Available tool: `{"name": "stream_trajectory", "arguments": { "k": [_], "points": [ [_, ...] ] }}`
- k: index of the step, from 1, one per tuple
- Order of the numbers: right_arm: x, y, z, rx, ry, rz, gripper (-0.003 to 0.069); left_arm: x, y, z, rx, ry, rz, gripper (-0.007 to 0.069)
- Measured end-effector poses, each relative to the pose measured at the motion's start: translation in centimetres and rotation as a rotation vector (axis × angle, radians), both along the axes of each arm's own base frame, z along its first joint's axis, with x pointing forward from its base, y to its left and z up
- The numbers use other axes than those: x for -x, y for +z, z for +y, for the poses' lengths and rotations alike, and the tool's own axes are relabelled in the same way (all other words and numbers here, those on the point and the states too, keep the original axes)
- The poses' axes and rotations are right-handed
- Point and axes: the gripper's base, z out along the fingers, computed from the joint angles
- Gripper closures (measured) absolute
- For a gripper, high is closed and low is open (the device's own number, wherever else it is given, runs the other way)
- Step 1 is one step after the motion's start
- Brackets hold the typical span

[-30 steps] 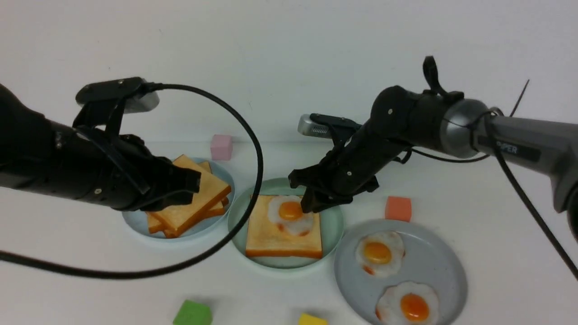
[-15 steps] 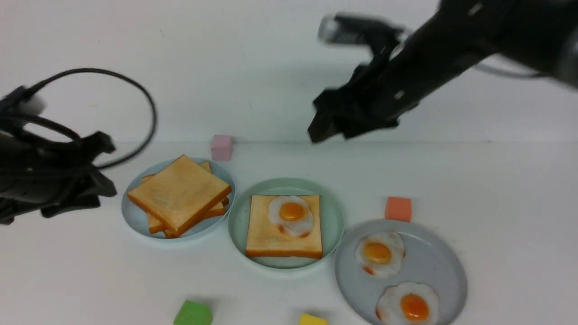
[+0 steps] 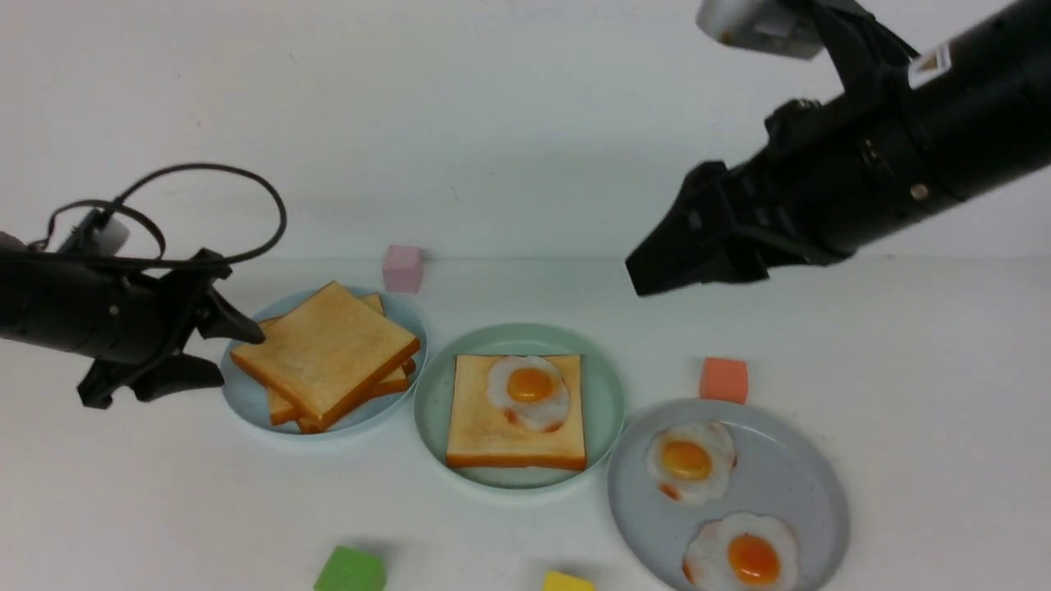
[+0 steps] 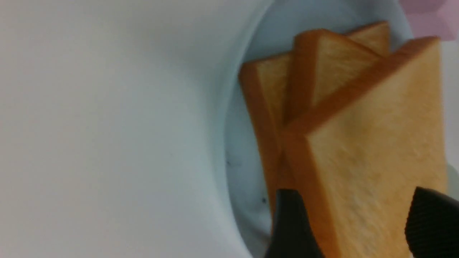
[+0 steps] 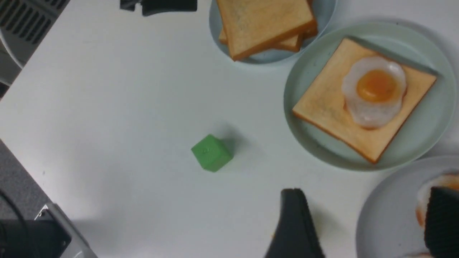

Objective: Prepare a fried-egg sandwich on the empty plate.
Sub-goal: Use the left arm to grab a slice of bread

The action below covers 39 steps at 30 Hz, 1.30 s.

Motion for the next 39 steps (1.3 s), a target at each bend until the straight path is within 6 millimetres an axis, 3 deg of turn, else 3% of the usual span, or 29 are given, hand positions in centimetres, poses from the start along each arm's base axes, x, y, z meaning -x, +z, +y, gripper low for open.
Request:
{"name": "stream_trajectory", "arguments": {
  "k": [6, 16, 22, 23, 28, 33, 39],
  "points": [
    [0.1, -0.1, 0.0, 0.001, 0.001, 0.005, 0.0180, -1.4, -2.2, 0.1, 0.056, 0.048, 0.026, 0.0190],
    [0.1, -0.1, 0.0, 0.001, 0.001, 0.005, 0.0180, -2.2, -2.7, 0.0, 0.063, 0.011, -0.050, 0.0221],
    [0.2, -0.1, 0.0, -0.001, 0.009, 0.018, 0.0180, -2.2, -2.7, 0.0, 0.054, -0.005, -0.063, 0.0332],
    [0.3, -0.1, 0.0, -0.004, 0.014, 0.027, 0.0180, -2.2, -2.7, 0.0, 0.054, -0.010, -0.062, 0.0385],
    [0.5, -0.1, 0.1, -0.009, 0.022, 0.043, 0.0180, -2.0, -2.7, -0.1, 0.050, -0.032, -0.056, 0.0507],
    [0.5, -0.2, 0.1, -0.005, 0.027, 0.049, 0.0180, -1.8, -1.9, -0.2, 0.033, -0.057, -0.070, 0.0545],
    [0.6, -0.3, 0.0, 0.015, 0.033, 0.054, 0.0180, -1.1, 1.7, -0.5, -0.019, -0.142, -0.177, 0.0545]
  ]
}}
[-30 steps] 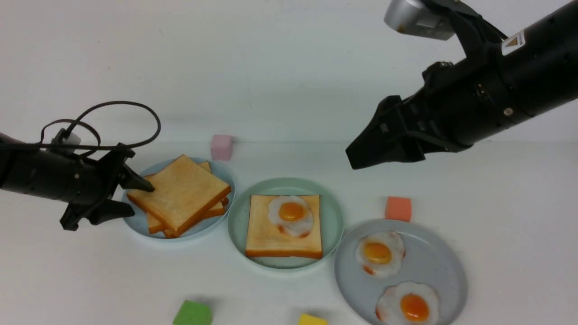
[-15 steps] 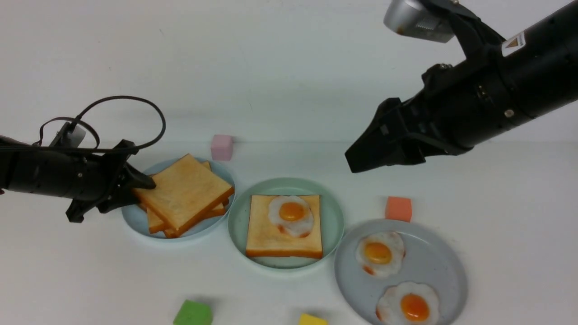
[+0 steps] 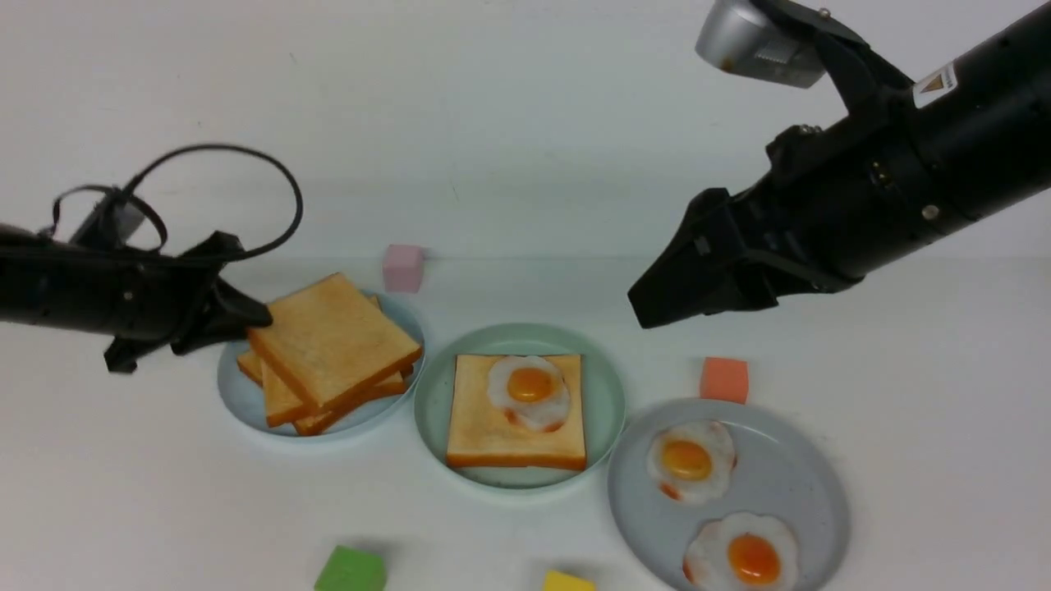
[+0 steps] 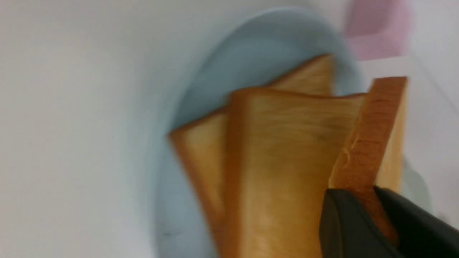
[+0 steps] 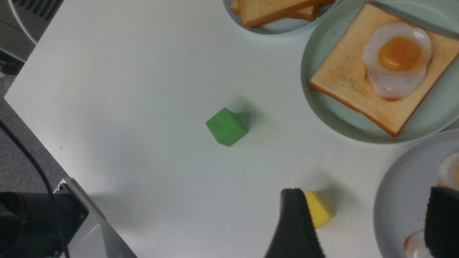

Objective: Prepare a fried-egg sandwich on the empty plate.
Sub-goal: Use the left arm to grab a slice of bread, then use the left arm to place a slice of bread on the fried egg in the middle

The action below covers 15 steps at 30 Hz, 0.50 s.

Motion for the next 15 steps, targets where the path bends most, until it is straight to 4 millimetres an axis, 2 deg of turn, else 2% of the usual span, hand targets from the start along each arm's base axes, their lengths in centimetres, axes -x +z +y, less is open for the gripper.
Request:
{"name": "stream_trajectory", "arguments": {
  "k": [3, 5, 8, 10, 12, 15],
  "points": [
    [-0.1, -0.3, -0.4, 0.048, -0.034, 0.020, 0.0180, 0.9, 2.8, -1.0, -0.022, -0.134, -0.104, 0.0547],
    [-0.1, -0.4, -0.5, 0.057, -0.054, 0.028, 0.0180, 1.1, 3.4, -1.5, -0.015, -0.180, -0.131, 0.0547],
    [-0.4, -0.8, -0.8, 0.092, -0.099, 0.050, 0.0190, 1.2, 5.1, -4.4, 0.015, -0.356, -0.190, 0.0547],
    [-0.4, -1.0, -0.9, 0.106, -0.101, 0.059, 0.0223, 0.9, 5.8, -6.0, 0.015, -0.444, -0.203, 0.0547],
    [-0.3, -1.1, -0.9, 0.117, -0.097, 0.078, 0.0307, 0.3, 6.3, -7.8, -0.003, -0.549, -0.210, 0.0547],
    [-0.1, -1.4, -1.2, 0.154, -0.105, 0.104, 0.0484, -1.0, 6.5, -10.0, -0.024, -0.679, -0.189, 0.0547]
  ]
}}
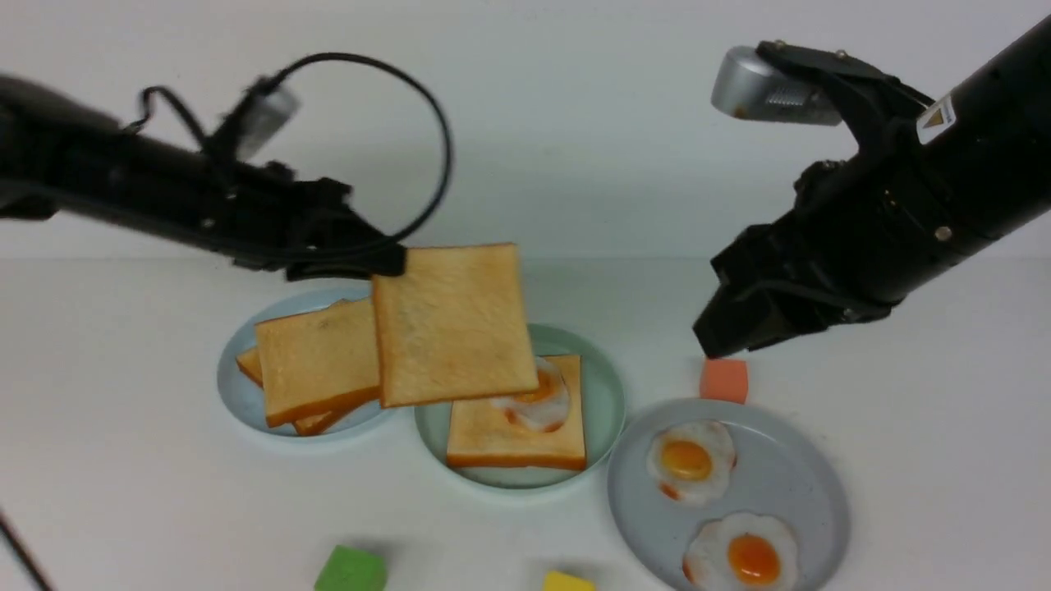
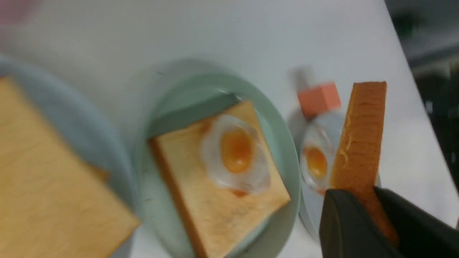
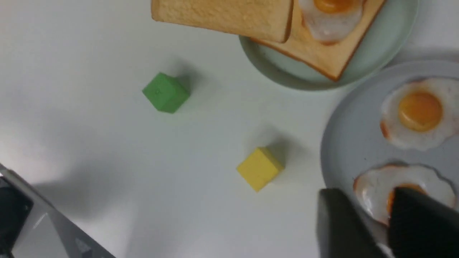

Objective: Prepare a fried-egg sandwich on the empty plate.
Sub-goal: Use the left arm to place a slice of bread on the fried egg in the middle

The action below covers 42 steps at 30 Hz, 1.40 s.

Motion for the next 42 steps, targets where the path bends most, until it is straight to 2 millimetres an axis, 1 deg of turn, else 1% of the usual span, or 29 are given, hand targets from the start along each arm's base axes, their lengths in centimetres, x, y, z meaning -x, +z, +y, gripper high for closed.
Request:
{"name": "stream_trajectory", "arguments": {
  "k": [3, 5, 8, 9, 11, 13, 14, 18, 22, 30, 32, 35, 36, 37, 39, 40, 41, 42],
  "points": [
    [0.0, -0.2, -0.4, 0.038, -0.034, 0.019, 0.0625, -1.2, -0.5, -1.2, -0.010, -0.061, 0.043, 0.0547],
    [0.0, -0.4, -0.6, 0.093, -0.069, 0.022, 0.0667, -2.4, -1.5, -1.8, 0.003, -0.090, 0.089, 0.0547],
    [0.3, -0.6, -0.1, 0.137, -0.084, 0.011, 0.0669, -3.7, -3.0, -2.1, 0.042, -0.098, 0.130, 0.0547],
    [0.5, -0.6, 0.4, 0.141, -0.079, 0.004, 0.0669, -4.4, -3.9, -2.3, 0.069, -0.089, 0.148, 0.0547],
    [0.9, -0.5, 1.3, 0.133, -0.065, -0.012, 0.0669, -5.0, -4.9, -2.4, 0.102, -0.079, 0.169, 0.0547],
    [1.0, -0.4, 1.6, 0.127, -0.059, -0.020, 0.0669, -5.3, -5.7, -2.6, 0.124, -0.072, 0.188, 0.0547],
    [1.0, -0.4, 1.8, 0.119, -0.060, -0.027, 0.0668, -5.5, -6.5, -2.6, 0.140, -0.066, 0.209, 0.0547],
    [1.0, -0.4, 1.8, 0.114, -0.068, -0.038, 0.0669, -5.8, -8.2, -2.7, 0.137, -0.079, 0.219, 0.0547],
    [0.9, -0.3, 1.9, 0.110, -0.071, -0.041, 0.0669, -6.0, -9.5, -2.7, 0.131, -0.088, 0.232, 0.0547],
    [0.9, -0.3, 1.9, 0.108, -0.071, -0.044, 0.0669, -6.1, -10.1, -2.4, 0.083, -0.065, 0.237, 0.0550],
    [0.9, -0.3, 1.9, 0.107, -0.072, -0.046, 0.0669, -6.1, -10.1, -2.3, 0.073, -0.062, 0.244, 0.0536],
    [0.9, -0.3, 1.9, 0.107, -0.072, -0.046, 0.0666, -6.1, -10.2, -2.3, 0.069, -0.060, 0.245, 0.0485],
    [0.9, -0.3, 1.9, 0.107, -0.072, -0.046, 0.0666, -6.1, -10.2, -2.3, 0.067, -0.060, 0.246, 0.0445],
    [0.9, -0.3, 1.9, 0.107, -0.072, -0.046, 0.0666, -6.1, -10.2, -2.3, 0.068, -0.060, 0.246, 0.0439],
    [0.9, -0.3, 1.9, 0.107, -0.072, -0.046, 0.0666, -6.1, -10.1, -2.3, 0.067, -0.058, 0.246, 0.0349],
    [0.9, -0.3, 1.9, 0.107, -0.072, -0.046, 0.0666, -6.2, -9.9, -2.3, 0.067, -0.059, 0.244, 0.0316],
    [0.9, -0.3, 1.9, 0.107, -0.072, -0.046, 0.0666, -6.2, -9.9, -2.3, 0.068, -0.058, 0.243, 0.0309],
    [0.9, -0.3, 1.9, 0.107, -0.072, -0.046, 0.0666, -6.4, -9.6, -2.3, 0.069, -0.062, 0.235, 0.0266]
  ]
}}
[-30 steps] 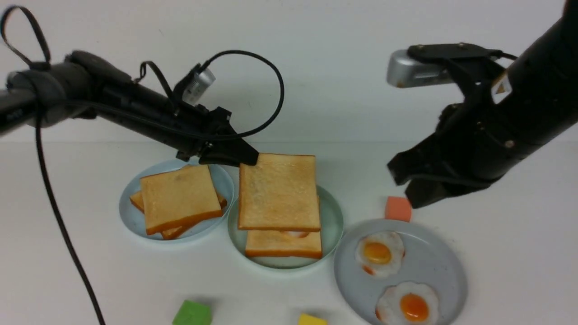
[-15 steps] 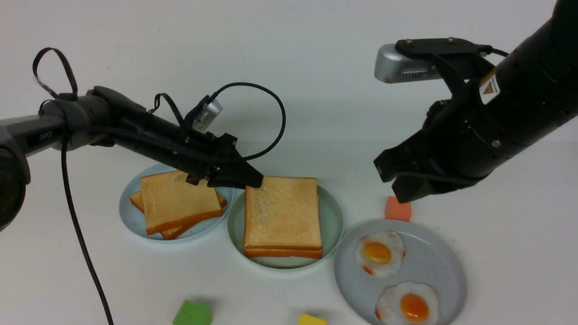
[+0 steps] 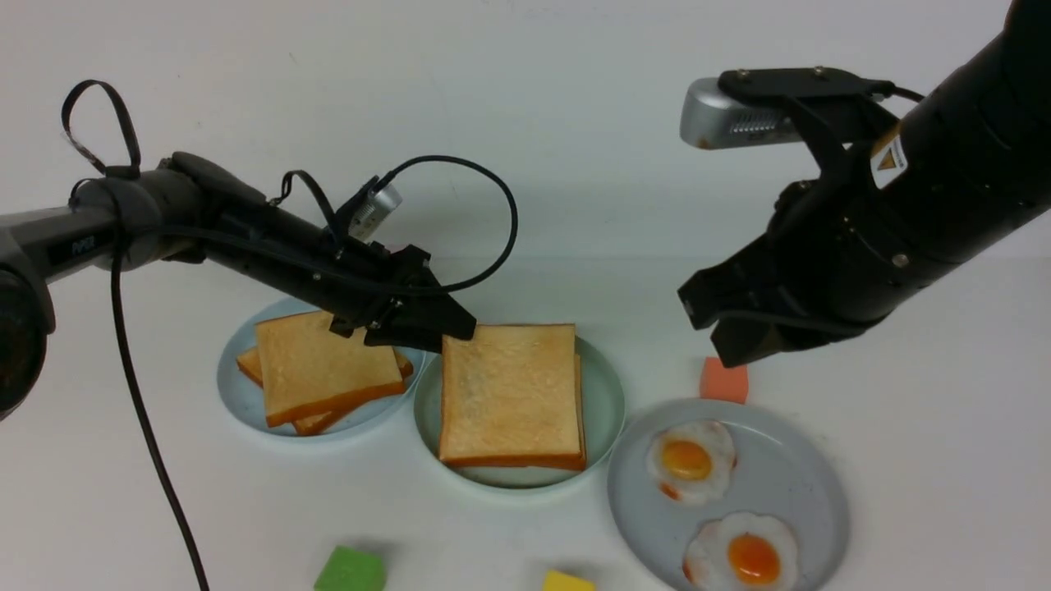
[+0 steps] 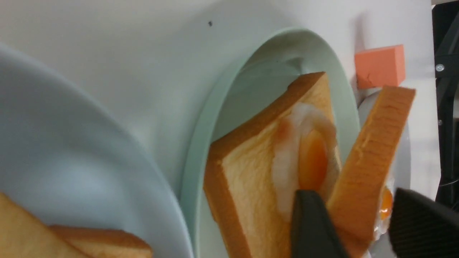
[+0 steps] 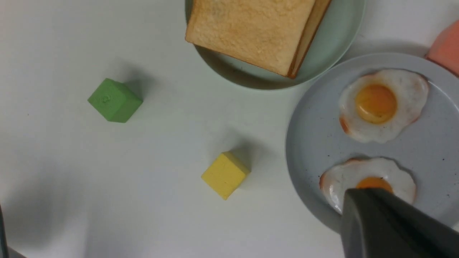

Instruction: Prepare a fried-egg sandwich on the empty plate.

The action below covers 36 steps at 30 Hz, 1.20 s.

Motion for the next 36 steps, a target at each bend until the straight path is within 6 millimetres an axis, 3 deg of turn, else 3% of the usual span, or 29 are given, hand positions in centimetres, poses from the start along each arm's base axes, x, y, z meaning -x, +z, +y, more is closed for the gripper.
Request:
{"name": "stream_trajectory", "arguments": {
  "k": [4, 12, 20, 22, 24, 27, 31, 32, 34, 36],
  "points": [
    [0.0, 0.0, 0.0, 0.002, 0.000, 0.002, 0.0662, -0.4, 1.2, -0.1, 0.008, -0.004, -0.023, 0.0181],
    [0.2, -0.1, -0.1, 0.013, 0.004, 0.018, 0.0658, -1.0, 3.5, 0.2, -0.034, 0.021, -0.039, 0.0144],
    [1.0, 1.7, -1.7, 0.050, -0.042, -0.092, 0.0655, 0.7, 11.3, 0.5, -0.055, 0.039, -0.165, 0.0153],
    [2.1, 2.6, -2.5, 0.033, -0.045, -0.165, 0.0655, 2.0, 14.5, 0.3, -0.048, 0.047, -0.212, 0.0188],
    [2.7, 2.6, -3.0, 0.027, -0.046, -0.188, 0.0654, 2.7, 15.9, 0.2, -0.049, 0.048, -0.234, 0.0215],
    [4.5, 1.6, -4.1, -0.012, -0.069, -0.233, 0.0652, 4.8, 19.2, -0.8, -0.041, 0.040, -0.275, 0.0340],
    [7.6, -0.5, -6.0, -0.075, -0.107, -0.272, 0.0652, 7.1, 21.6, -3.0, -0.021, 0.013, -0.283, 0.0522],
    [7.8, -0.5, -6.1, -0.080, -0.108, -0.281, 0.0652, 7.2, 21.7, -3.1, -0.021, 0.012, -0.280, 0.0538],
    [9.8, -1.4, -7.3, -0.121, -0.118, -0.317, 0.0652, 8.9, 22.5, -4.3, -0.058, -0.013, -0.288, 0.0615],
    [12.2, -1.7, -8.8, -0.167, -0.122, -0.385, 0.0652, 11.2, 23.4, -5.1, -0.135, -0.038, -0.307, 0.0638]
  ]
}}
